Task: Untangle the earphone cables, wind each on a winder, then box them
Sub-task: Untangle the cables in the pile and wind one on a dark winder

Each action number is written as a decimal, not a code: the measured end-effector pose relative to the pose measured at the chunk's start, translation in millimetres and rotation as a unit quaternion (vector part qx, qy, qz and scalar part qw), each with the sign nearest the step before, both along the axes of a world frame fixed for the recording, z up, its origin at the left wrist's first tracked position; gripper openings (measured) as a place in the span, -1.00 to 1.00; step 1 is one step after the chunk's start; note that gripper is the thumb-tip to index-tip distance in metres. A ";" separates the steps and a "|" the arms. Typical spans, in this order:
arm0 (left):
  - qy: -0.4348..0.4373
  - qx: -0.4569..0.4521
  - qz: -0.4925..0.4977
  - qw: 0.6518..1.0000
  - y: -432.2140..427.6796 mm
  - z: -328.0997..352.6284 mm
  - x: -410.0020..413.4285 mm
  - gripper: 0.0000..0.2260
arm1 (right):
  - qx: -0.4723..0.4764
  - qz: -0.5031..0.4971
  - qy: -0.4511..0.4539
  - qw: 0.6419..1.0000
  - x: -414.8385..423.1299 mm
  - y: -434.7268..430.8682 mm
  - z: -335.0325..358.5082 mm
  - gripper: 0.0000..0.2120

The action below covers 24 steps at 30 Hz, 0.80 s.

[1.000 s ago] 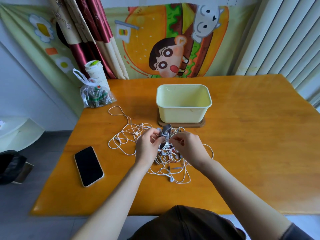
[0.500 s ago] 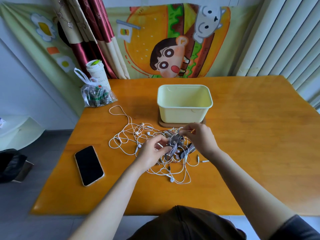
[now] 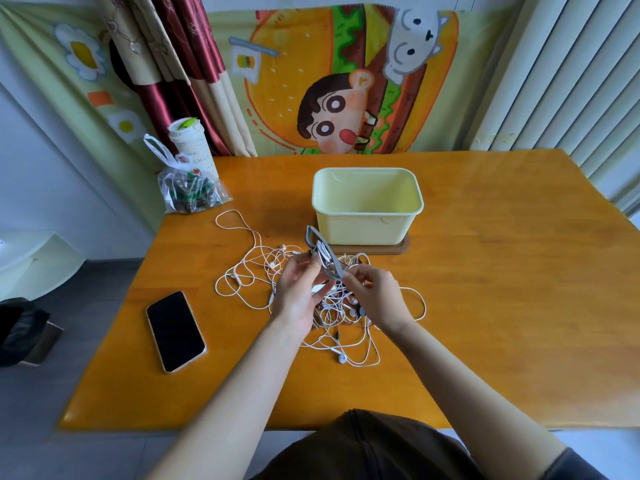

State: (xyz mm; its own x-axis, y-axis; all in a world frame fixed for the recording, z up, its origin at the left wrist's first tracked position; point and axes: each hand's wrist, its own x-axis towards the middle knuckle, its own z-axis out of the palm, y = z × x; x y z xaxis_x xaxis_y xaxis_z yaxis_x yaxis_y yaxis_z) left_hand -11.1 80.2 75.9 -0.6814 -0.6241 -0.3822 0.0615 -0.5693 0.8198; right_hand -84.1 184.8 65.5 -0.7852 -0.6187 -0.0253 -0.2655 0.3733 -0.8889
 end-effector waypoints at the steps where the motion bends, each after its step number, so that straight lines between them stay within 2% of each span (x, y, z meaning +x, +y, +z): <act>1: -0.009 -0.011 0.014 1.000 -0.6 -0.5 -1.1 -0.92 | 0.005 0.001 0.007 1.000 0.9 0.2 0.4 -0.87; 4: -0.054 -0.057 0.066 0.995 -6.7 -4.3 -3.4 -0.92 | 0.020 0.032 0.063 0.997 7.8 0.9 4.1 -0.84; 6: -0.092 -0.154 0.077 0.981 -10.2 -9.1 -3.3 -0.96 | 0.024 0.045 0.101 0.994 12.7 0.5 7.9 -0.82; 9: -0.128 -0.372 0.058 0.918 -12.1 -15.5 1.1 -0.94 | 0.023 0.040 0.119 0.992 13.9 0.9 15.9 -0.82; 11: -0.134 -0.437 0.045 0.888 -12.7 -16.9 3.9 -0.93 | 0.006 0.018 0.100 0.995 12.3 2.0 21.7 -0.86; 14: -0.129 -0.460 0.015 0.878 -12.8 -20.0 6.3 -0.92 | -0.032 -0.015 0.069 0.997 8.4 2.5 26.6 -0.91; 17: -0.122 -0.475 -0.008 0.872 -8.9 -22.2 5.5 -0.90 | -0.091 -0.030 -0.041 0.995 6.4 1.8 30.5 -0.93; 20: -0.113 -0.476 -0.017 0.872 -2.1 -17.9 5.3 -0.89 | -0.165 -0.043 -0.175 0.970 7.1 1.8 36.9 -0.95; 24: -0.101 -0.446 -0.024 0.889 4.2 -11.8 5.6 -0.86 | -0.222 -0.042 -0.253 0.941 6.3 2.1 39.9 -0.92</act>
State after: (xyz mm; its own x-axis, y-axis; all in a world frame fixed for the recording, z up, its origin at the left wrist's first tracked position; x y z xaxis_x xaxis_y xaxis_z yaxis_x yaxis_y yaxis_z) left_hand -5.5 84.4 64.0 -0.6898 -0.7117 0.1330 -0.1450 0.3157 0.9377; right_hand -77.8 186.9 105.4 -0.7886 -0.5931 -0.1621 0.2469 -0.0639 -0.9669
